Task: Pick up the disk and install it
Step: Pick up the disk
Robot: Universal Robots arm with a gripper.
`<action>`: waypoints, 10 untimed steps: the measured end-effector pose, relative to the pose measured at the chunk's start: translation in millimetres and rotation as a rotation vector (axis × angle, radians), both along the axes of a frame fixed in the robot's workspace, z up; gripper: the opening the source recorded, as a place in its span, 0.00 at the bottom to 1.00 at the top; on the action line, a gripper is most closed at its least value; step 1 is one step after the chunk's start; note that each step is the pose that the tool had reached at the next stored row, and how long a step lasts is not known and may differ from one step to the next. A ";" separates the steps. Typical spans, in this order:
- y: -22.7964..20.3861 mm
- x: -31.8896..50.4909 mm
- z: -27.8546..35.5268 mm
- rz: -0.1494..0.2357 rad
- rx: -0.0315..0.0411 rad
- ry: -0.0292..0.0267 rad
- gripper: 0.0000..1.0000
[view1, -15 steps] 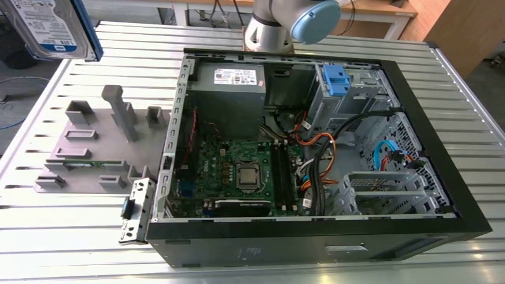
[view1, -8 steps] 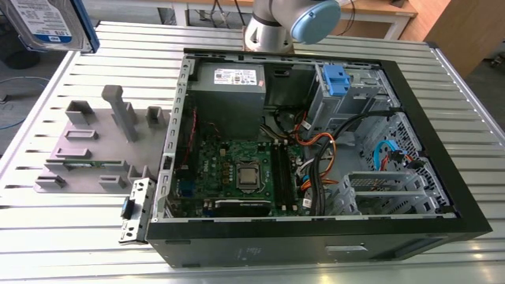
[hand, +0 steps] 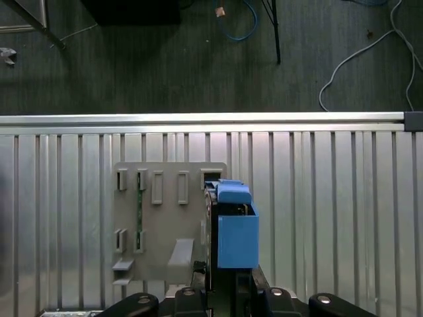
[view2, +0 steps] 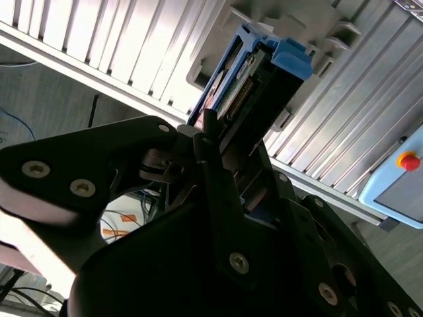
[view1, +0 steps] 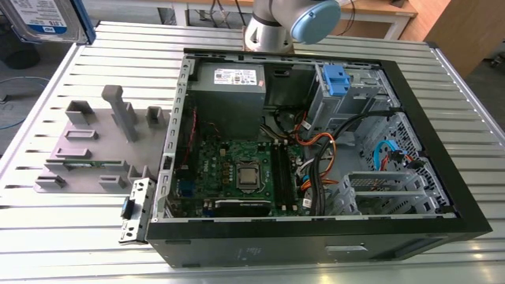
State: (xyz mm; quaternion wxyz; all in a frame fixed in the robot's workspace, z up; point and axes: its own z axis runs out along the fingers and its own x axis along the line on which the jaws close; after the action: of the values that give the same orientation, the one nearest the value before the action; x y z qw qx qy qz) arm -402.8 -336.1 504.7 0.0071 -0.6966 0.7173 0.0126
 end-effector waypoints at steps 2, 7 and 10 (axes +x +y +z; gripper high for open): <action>0.0 0.0 3.9 0.000 0.0000 0.0000 0.35; 0.0 0.0 7.0 0.000 0.0001 -0.0001 0.35; 0.0 0.0 16.1 0.000 0.0000 0.0001 0.35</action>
State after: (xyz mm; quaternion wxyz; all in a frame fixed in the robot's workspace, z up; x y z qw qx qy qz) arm -402.8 -336.1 520.8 0.0070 -0.6966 0.7173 0.0126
